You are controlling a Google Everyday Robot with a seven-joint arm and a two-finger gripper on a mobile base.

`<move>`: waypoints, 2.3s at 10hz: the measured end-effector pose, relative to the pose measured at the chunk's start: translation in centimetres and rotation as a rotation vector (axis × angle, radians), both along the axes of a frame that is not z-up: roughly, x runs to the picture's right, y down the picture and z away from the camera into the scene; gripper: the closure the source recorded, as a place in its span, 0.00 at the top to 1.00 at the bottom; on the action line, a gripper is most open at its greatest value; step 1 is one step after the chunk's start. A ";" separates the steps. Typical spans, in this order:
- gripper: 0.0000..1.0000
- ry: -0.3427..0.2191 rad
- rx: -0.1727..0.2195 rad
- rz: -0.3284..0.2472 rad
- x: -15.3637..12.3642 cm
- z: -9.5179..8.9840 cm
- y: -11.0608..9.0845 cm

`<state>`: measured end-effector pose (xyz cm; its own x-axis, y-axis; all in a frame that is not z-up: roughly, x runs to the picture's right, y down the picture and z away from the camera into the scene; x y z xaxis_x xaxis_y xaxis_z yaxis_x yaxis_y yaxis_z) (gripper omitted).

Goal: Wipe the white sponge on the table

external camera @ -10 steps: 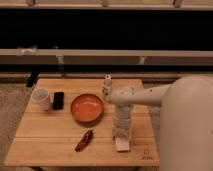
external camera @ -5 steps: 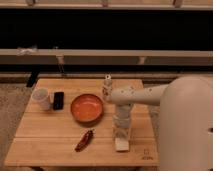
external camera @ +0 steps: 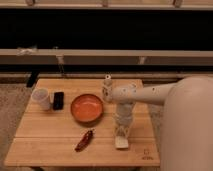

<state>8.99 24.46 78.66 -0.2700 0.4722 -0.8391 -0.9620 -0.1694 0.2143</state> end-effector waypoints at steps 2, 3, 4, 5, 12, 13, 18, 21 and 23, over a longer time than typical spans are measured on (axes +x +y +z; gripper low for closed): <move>0.00 0.003 0.016 0.001 0.3 0.4 -0.4; 0.00 0.006 0.027 0.001 0.6 0.8 -0.7; 0.00 0.010 0.039 0.002 1.0 1.2 -1.0; 0.00 0.015 0.048 0.003 1.3 1.6 -1.2; 0.00 0.026 0.128 0.018 2.6 3.9 -3.5; 0.00 0.022 0.142 0.020 2.6 4.3 -4.0; 0.00 -0.015 0.183 0.014 2.0 6.1 -6.0; 0.00 -0.044 0.198 0.000 1.1 7.0 -6.8; 0.00 -0.043 0.196 0.004 1.2 6.9 -6.8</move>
